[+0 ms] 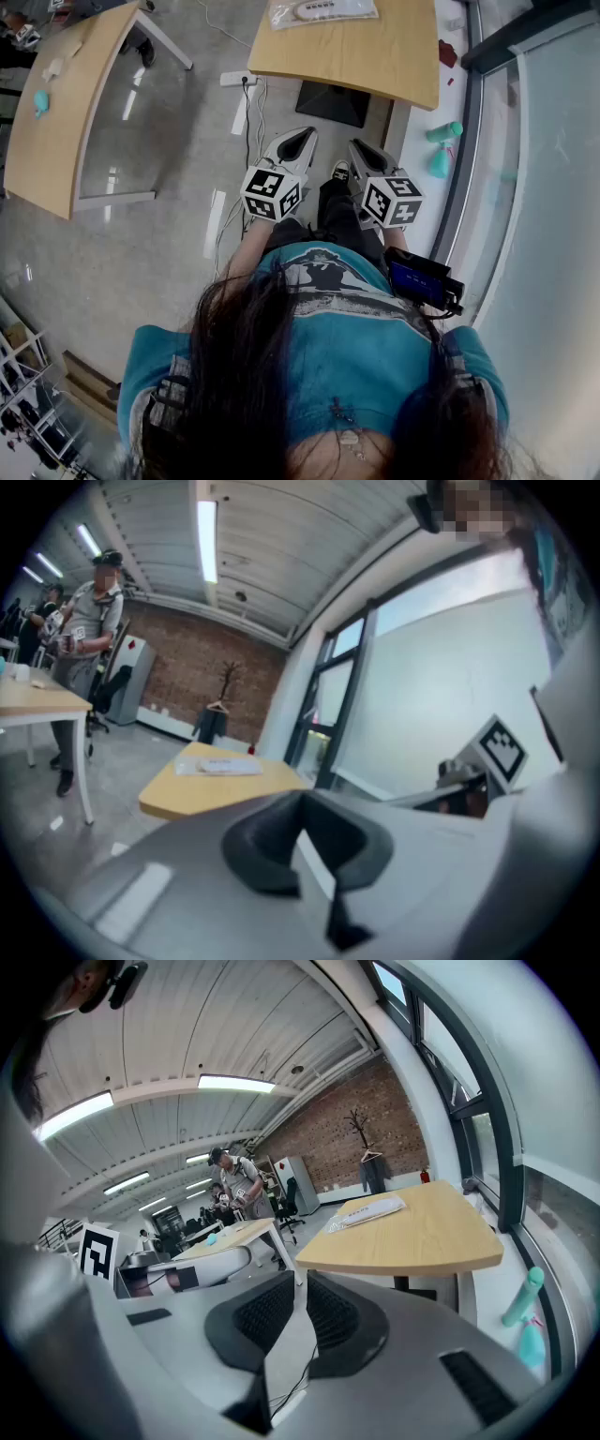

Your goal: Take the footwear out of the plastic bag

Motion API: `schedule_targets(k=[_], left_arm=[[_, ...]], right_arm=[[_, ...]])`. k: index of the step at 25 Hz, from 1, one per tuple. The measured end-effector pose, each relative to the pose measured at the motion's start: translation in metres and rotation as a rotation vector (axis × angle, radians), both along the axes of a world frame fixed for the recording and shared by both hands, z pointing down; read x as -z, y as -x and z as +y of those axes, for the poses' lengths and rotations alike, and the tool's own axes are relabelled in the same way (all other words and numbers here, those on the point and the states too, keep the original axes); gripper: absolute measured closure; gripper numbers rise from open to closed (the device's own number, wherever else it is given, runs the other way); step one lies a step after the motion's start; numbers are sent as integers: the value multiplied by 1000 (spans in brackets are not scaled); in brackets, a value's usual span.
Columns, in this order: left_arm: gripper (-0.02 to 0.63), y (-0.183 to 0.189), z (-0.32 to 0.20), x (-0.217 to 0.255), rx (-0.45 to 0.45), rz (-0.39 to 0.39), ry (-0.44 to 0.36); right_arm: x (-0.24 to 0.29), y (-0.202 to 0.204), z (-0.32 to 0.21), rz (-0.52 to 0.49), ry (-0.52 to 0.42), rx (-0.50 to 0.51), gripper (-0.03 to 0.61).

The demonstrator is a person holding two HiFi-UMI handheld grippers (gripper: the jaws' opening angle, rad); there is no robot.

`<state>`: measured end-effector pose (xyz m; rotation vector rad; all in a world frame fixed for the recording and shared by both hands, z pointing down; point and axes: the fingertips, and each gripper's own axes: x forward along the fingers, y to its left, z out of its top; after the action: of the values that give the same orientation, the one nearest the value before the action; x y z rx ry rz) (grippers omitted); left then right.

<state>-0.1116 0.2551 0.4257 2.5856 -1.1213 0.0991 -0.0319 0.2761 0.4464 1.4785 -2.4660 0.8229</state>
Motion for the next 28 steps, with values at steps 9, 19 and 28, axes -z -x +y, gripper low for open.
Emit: schedule_targets(k=[9, 19, 28], left_arm=[[612, -72, -130, 14, 74, -9, -8], [612, -107, -202, -7, 140, -41, 38], [602, -100, -253, -27, 134, -45, 135]], right_arm=[[24, -66, -137, -18, -32, 100, 528], [3, -99, -219, -51, 13, 189, 528], [-17, -107, -258, -82, 86, 145, 528]])
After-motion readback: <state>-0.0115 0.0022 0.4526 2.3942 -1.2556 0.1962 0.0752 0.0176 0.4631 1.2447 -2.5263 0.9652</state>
